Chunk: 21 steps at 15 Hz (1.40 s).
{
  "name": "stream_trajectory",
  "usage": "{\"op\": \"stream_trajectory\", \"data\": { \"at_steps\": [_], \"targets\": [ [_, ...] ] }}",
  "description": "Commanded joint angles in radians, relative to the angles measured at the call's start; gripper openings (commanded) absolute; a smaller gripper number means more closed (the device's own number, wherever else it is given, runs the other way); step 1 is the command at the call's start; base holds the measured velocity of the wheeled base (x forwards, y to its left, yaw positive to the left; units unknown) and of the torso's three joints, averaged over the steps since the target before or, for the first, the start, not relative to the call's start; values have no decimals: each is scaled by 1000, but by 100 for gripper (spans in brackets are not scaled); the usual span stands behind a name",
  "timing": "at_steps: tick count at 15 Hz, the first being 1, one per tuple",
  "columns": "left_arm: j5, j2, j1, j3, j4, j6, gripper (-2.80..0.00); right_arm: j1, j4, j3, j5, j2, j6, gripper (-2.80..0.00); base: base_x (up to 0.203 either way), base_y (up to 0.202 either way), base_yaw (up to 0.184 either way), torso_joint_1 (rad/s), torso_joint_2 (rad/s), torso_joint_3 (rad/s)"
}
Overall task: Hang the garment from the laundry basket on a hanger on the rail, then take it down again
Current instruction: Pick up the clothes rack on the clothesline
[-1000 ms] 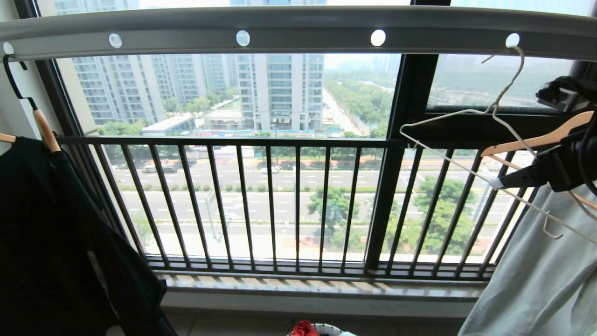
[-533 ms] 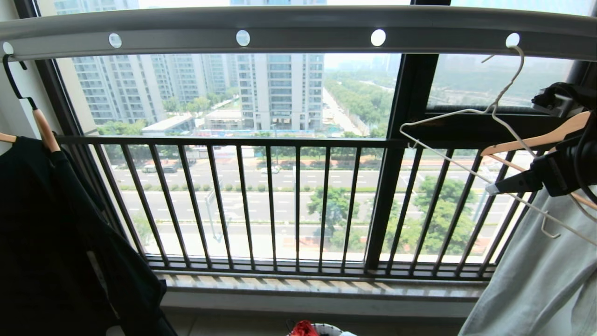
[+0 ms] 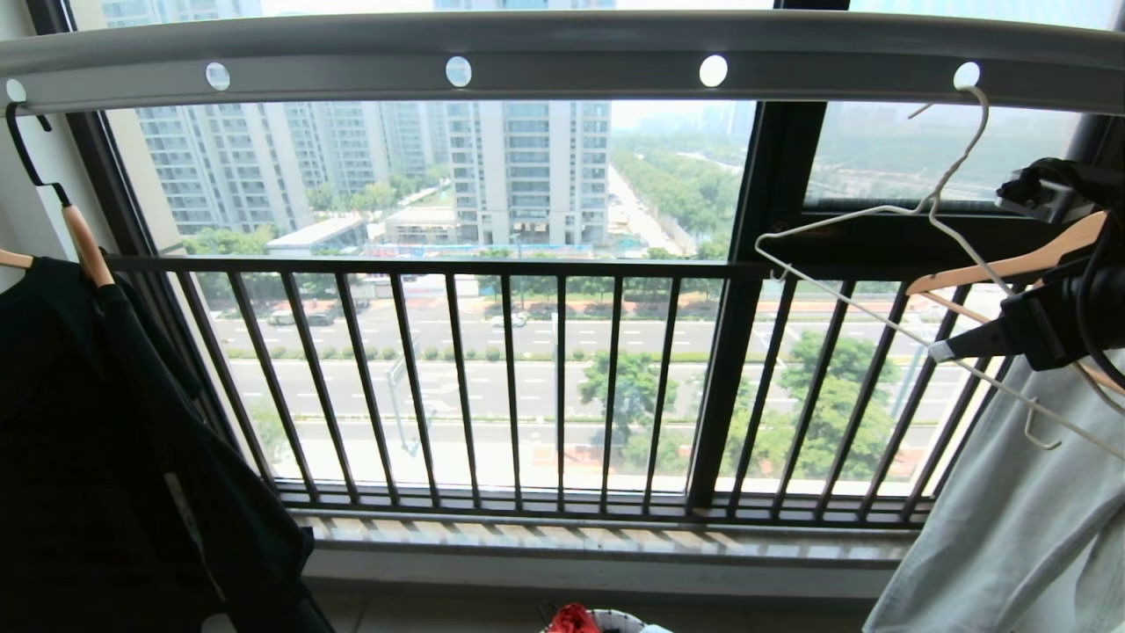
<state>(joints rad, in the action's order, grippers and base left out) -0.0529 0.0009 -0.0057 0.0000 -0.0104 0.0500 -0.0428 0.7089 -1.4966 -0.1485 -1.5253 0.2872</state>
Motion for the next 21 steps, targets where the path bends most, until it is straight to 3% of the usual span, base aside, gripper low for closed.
{"op": "stream_trajectory", "data": {
  "at_steps": [1, 21],
  "targets": [
    [-1, 1, 0, 0, 0, 1, -280, 0, 4, -1, 0, 2, 3, -280, 0, 0, 0, 0, 0, 0],
    [-1, 1, 0, -1, 0, 1, -280, 0, 6, 33, 1, 80, 4, -280, 0, 0, 0, 0, 0, 0]
  ]
}}
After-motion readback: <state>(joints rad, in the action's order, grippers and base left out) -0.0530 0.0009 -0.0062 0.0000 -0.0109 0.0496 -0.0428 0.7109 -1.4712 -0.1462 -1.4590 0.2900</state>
